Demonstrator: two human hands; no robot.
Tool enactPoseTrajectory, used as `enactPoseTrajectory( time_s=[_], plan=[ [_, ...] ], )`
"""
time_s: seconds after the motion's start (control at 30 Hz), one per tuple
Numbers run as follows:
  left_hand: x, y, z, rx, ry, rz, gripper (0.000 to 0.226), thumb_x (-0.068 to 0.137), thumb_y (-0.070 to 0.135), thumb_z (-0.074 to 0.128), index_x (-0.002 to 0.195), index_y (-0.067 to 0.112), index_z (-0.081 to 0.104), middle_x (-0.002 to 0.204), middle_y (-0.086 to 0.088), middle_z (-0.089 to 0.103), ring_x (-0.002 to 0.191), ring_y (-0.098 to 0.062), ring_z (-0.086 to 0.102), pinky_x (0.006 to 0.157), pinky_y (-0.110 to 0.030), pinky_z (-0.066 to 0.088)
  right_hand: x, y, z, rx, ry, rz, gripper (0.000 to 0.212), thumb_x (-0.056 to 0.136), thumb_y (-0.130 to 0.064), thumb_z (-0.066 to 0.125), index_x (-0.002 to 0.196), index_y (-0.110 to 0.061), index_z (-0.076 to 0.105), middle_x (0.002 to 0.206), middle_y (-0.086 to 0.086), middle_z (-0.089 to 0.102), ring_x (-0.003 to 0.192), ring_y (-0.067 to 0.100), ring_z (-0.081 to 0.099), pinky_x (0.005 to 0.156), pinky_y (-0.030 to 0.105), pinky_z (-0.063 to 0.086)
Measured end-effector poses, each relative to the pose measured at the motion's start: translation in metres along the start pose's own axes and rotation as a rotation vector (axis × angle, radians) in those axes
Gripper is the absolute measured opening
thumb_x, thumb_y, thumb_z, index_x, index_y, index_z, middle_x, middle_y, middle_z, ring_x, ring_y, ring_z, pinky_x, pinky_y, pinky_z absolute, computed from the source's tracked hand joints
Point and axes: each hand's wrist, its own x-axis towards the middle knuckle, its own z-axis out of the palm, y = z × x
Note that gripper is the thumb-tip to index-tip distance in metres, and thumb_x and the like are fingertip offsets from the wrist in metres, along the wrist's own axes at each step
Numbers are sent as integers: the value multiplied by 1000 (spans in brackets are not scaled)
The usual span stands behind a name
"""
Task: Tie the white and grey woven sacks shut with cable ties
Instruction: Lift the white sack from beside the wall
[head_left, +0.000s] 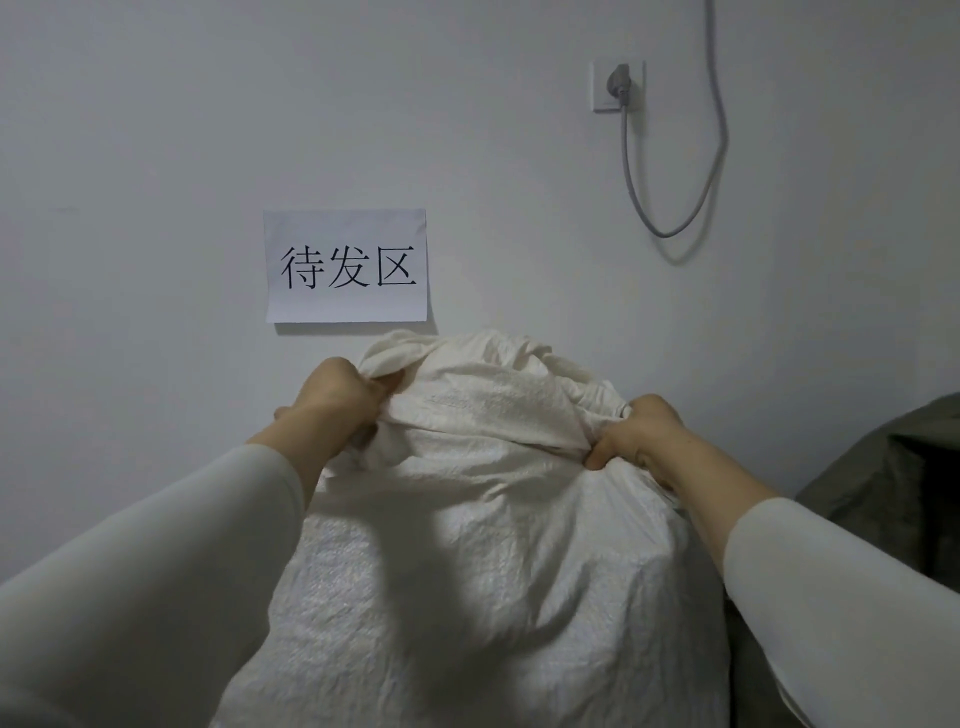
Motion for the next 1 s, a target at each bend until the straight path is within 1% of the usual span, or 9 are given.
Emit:
enactPoseTrajectory(
  time_s=[0.07,0.17,0.3,0.37,0.43,0.57,0.67,0.77,1.0],
  plan=[
    [-7,0,-17,-26,64,19,55,78,59,58,75,4,60,60,-12,59,67,-33,62,78,-43,49,-15,-5,-1,16,43,-52,41,49,-1,84,77,-9,55,85,9,62,76,25,60,73,32,53],
    [-24,1,-44,-78,149,54,56,67,67,55,68,12,62,61,-12,63,77,-37,66,90,-55,46,-43,-15,-4,6,112,-134,45,49,-5,83,86,-12,57,90,7,64,85,28,62,83,40,54],
    [-58,5,-91,-129,312,104,49,80,59,53,67,12,59,58,-9,63,74,-35,65,94,-52,43,-91,-45,-18,-9,239,-244,45,55,-14,80,94,-17,58,95,6,65,88,28,62,82,39,54],
    [-76,12,-122,-175,383,131,47,80,56,53,67,12,61,64,-9,64,76,-36,63,96,-52,41,-124,-67,-31,-13,316,-291,43,58,-16,79,95,-18,58,96,6,65,88,28,62,81,39,54],
    [-95,20,-156,-226,423,154,46,79,55,54,62,13,58,65,-9,63,77,-37,63,95,-54,42,-161,-87,-44,-1,388,-313,42,59,-16,78,96,-18,58,97,6,65,88,29,62,80,38,53],
    [-140,35,-217,-245,475,212,43,82,53,53,63,14,55,67,-6,60,81,-36,61,99,-48,40,-233,-115,-66,39,477,-333,40,61,-15,76,97,-18,59,96,5,65,87,29,62,80,38,53],
    [-177,40,-258,-234,485,231,45,80,56,54,65,14,56,72,-7,61,82,-37,61,99,-50,40,-284,-129,-81,48,494,-348,37,61,-14,75,94,-18,59,94,5,65,87,29,62,81,39,54],
    [-214,44,-294,-266,472,234,47,76,58,56,61,13,55,62,-5,59,79,-38,63,94,-53,44,-335,-138,-99,55,486,-351,38,60,-13,76,94,-18,60,94,4,65,87,29,62,81,39,54],
    [-332,60,-346,-251,461,226,49,77,59,55,61,12,55,60,-5,56,84,-38,62,96,-46,44,-449,-122,-151,60,425,-342,38,60,-11,77,94,-17,62,95,4,65,89,29,62,82,38,54]
  ],
)
